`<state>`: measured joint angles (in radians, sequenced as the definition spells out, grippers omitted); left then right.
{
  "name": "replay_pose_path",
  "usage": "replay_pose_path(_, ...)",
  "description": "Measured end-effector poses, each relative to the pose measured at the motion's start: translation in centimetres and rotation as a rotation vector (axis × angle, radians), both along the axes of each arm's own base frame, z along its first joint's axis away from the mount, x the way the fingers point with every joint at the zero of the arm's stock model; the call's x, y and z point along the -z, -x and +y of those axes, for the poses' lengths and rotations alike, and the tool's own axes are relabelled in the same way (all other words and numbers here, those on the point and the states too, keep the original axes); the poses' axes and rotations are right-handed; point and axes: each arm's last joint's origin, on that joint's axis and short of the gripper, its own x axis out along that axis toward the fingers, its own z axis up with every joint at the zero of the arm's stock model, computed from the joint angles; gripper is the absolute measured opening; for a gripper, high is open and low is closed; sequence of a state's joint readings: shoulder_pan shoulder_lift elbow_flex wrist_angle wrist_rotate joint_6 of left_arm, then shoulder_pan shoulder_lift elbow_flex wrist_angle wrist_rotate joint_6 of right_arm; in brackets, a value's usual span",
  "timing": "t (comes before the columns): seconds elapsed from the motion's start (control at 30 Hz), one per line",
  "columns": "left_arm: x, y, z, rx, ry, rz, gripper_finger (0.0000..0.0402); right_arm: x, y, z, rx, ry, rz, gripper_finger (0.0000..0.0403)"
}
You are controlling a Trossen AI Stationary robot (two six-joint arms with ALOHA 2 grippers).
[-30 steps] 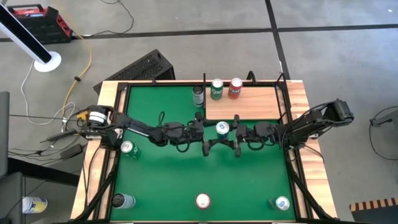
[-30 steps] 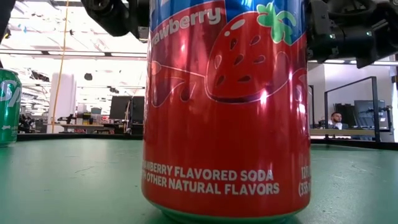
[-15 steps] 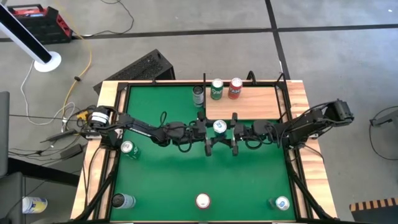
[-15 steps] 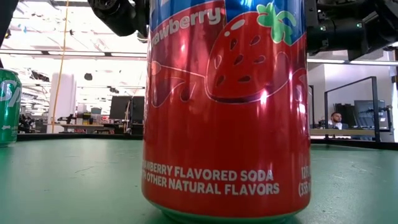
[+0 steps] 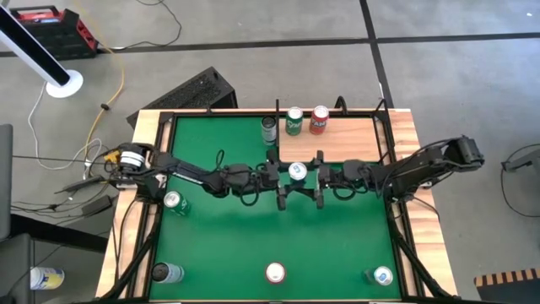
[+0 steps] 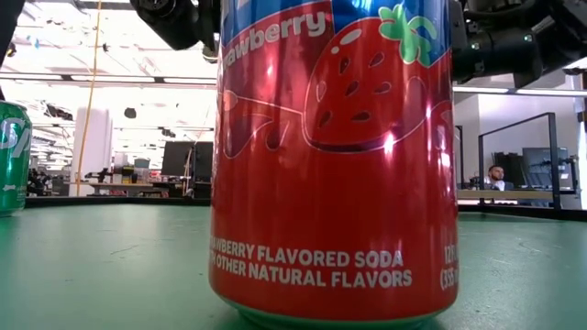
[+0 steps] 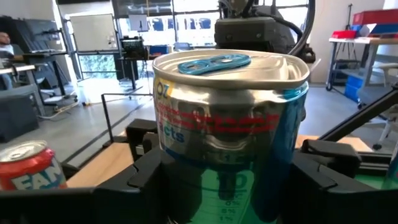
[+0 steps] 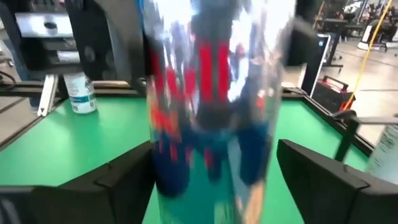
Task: Place canned beverage on shelf
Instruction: Put the top blue soda can on the shelf
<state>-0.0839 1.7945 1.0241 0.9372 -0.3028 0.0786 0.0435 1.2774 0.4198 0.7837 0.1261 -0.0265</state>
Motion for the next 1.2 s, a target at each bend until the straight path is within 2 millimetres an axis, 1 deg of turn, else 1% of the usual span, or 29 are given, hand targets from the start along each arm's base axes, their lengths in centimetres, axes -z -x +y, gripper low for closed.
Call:
replay_pose_path(0.1,-0.8,0.5,0.1,-0.027,-0.014,0.025,0.0199,-0.4,0.6,-0.2,0.009,0.003,0.033,0.0364)
replay_pose_path(0.23,-2.3,1.4,0.1,-0.043,-0.023,0.06,0.0199,-1.5,2.0,-0.4,0.014,0.052,0.052,0.0368)
replay_pose_path(0.33,-3.3,2.2,0.1,-0.039,-0.014,0.081,0.0199,-2.8,3.2,-0.5,0.013,0.06,0.059,0.0368)
replay_pose_path(0.4,-3.5,2.5,0.1,-0.037,-0.014,0.11,0.0199,-4.0,3.9,-0.5,0.013,0.057,0.08,0.0368)
replay_pose_path(0.53,-3.0,2.5,0.0,-0.017,-0.019,0.161,0.0199,-6.9,5.3,-0.2,0.001,0.033,0.174,0.0368)
replay_pose_path(0.6,-2.5,2.1,0.1,-0.007,-0.014,0.151,0.0199,-8.6,5.9,0.0,-0.012,0.019,0.23,0.0368)
replay_pose_path(0.7,-1.2,1.4,0.2,0.003,0.003,0.171,0.0199,-11.2,6.5,0.5,-0.041,0.021,0.281,0.0368)
replay_pose_path(0.77,-0.3,0.9,0.4,0.017,0.018,0.175,0.0199,-12.7,6.7,0.9,-0.066,0.042,0.272,0.0368)
replay_pose_path(0.87,0.5,0.3,0.4,0.023,0.033,0.152,0.0199,-14.6,6.4,1.3,-0.094,0.093,0.22,0.0368)
replay_pose_path(0.97,1.0,0.0,0.3,0.027,0.034,0.142,0.0199,-15.2,5.8,1.4,-0.122,0.108,0.203,0.0368)
replay_pose_path(1.07,1.2,0.0,-0.1,0.039,0.032,0.151,0.0199,-14.7,4.9,1.7,-0.176,0.119,0.203,0.0368)
replay_pose_path(1.2,1.3,0.0,-0.7,0.05,0.006,0.164,0.0199,-13.7,2.6,2.0,-0.19,0.173,0.199,0.0368)
